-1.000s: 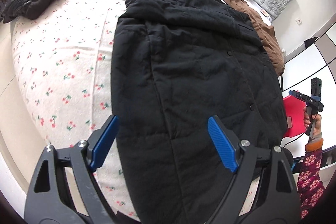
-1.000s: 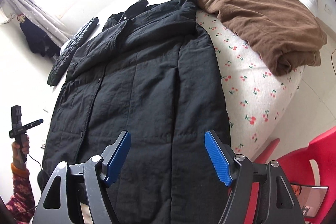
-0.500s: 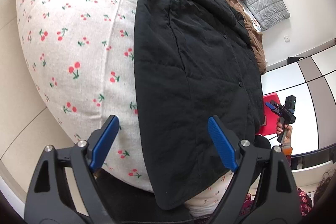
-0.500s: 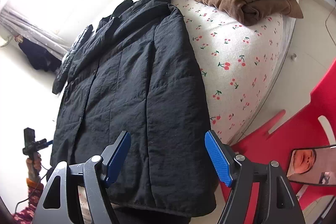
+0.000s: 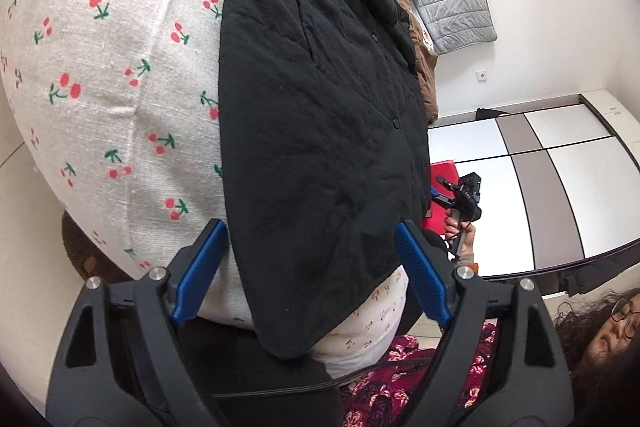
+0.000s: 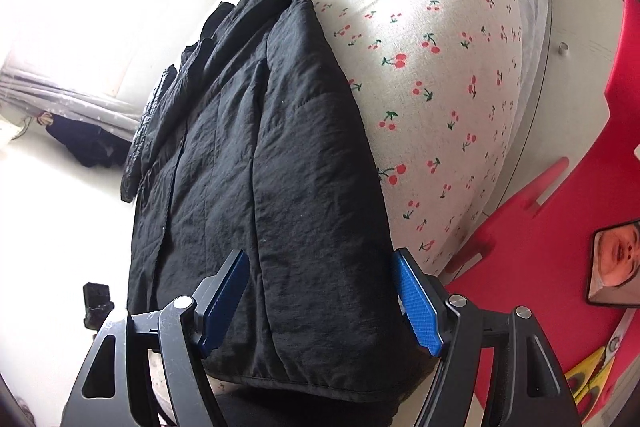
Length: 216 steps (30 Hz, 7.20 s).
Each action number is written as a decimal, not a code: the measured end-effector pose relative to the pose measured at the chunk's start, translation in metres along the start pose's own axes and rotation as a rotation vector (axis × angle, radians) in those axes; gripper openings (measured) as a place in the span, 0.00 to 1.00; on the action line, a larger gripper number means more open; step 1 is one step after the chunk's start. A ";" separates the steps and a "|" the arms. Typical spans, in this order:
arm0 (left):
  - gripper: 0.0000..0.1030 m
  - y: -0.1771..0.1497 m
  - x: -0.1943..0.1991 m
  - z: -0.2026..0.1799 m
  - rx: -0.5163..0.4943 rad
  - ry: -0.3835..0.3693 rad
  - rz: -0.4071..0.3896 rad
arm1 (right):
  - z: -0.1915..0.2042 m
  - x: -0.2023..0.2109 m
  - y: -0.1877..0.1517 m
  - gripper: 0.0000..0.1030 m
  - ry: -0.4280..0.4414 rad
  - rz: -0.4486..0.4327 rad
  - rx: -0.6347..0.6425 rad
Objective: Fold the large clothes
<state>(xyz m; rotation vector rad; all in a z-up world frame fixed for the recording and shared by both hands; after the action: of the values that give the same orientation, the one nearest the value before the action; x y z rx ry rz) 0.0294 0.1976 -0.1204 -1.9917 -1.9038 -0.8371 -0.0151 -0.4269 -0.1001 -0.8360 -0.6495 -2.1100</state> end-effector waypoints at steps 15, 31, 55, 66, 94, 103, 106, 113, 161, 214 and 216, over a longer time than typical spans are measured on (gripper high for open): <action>0.54 -0.015 -0.026 -0.028 -0.058 -0.035 0.079 | -0.012 -0.013 -0.021 0.63 0.042 0.002 -0.039; 0.12 0.019 -0.014 -0.103 -0.110 -0.048 -0.165 | 0.071 0.032 -0.036 0.07 0.193 -0.212 0.107; 0.10 0.208 0.057 -0.146 -0.173 0.051 -0.559 | 0.184 0.083 0.134 0.07 0.372 -0.531 0.149; 0.10 0.353 0.025 -0.101 -0.099 0.196 -0.576 | 0.219 0.006 0.267 0.07 0.257 -0.532 0.117; 0.79 0.415 -0.020 -0.031 -0.150 0.444 -0.470 | 0.163 -0.101 0.348 0.61 -0.024 -0.436 0.082; 0.79 0.429 -0.039 0.012 -0.241 0.690 -0.348 | 0.195 -0.134 0.358 0.62 -0.361 -0.420 0.411; 0.65 0.447 -0.056 0.025 -0.206 0.698 -0.332 | 0.203 -0.170 0.368 0.61 -0.443 -0.397 0.479; 0.06 0.452 -0.050 -0.014 -0.232 0.697 -0.539 | 0.210 -0.183 0.366 0.05 -0.579 -0.552 0.508; 0.89 0.586 -0.137 0.037 -0.248 1.102 -0.317 | 0.202 -0.271 0.456 0.75 -0.800 -0.419 0.463; 0.99 0.180 -0.133 -0.151 -0.225 0.958 -0.291 | 0.270 -0.135 0.044 0.92 -0.509 -0.409 0.409; 0.99 0.176 -0.136 -0.149 -0.212 0.981 -0.294 | 0.271 -0.145 0.040 0.92 -0.517 -0.387 0.424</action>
<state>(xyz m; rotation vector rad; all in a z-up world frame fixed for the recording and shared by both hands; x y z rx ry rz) 0.1713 -0.0162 -0.0436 -1.0048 -1.5150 -1.7318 0.1824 -0.2017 -0.0222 -1.0764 -1.5774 -1.9629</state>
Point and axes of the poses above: each gripper's, at about its wrist camera, not at the fingertips, and x roughly against the way its jaws point, z to its left, y to its top, the point moved 4 cm from there along -x, roughly the way its jaws point, and after that the axes turned 6 degrees about -x, right-handed, at the moved point
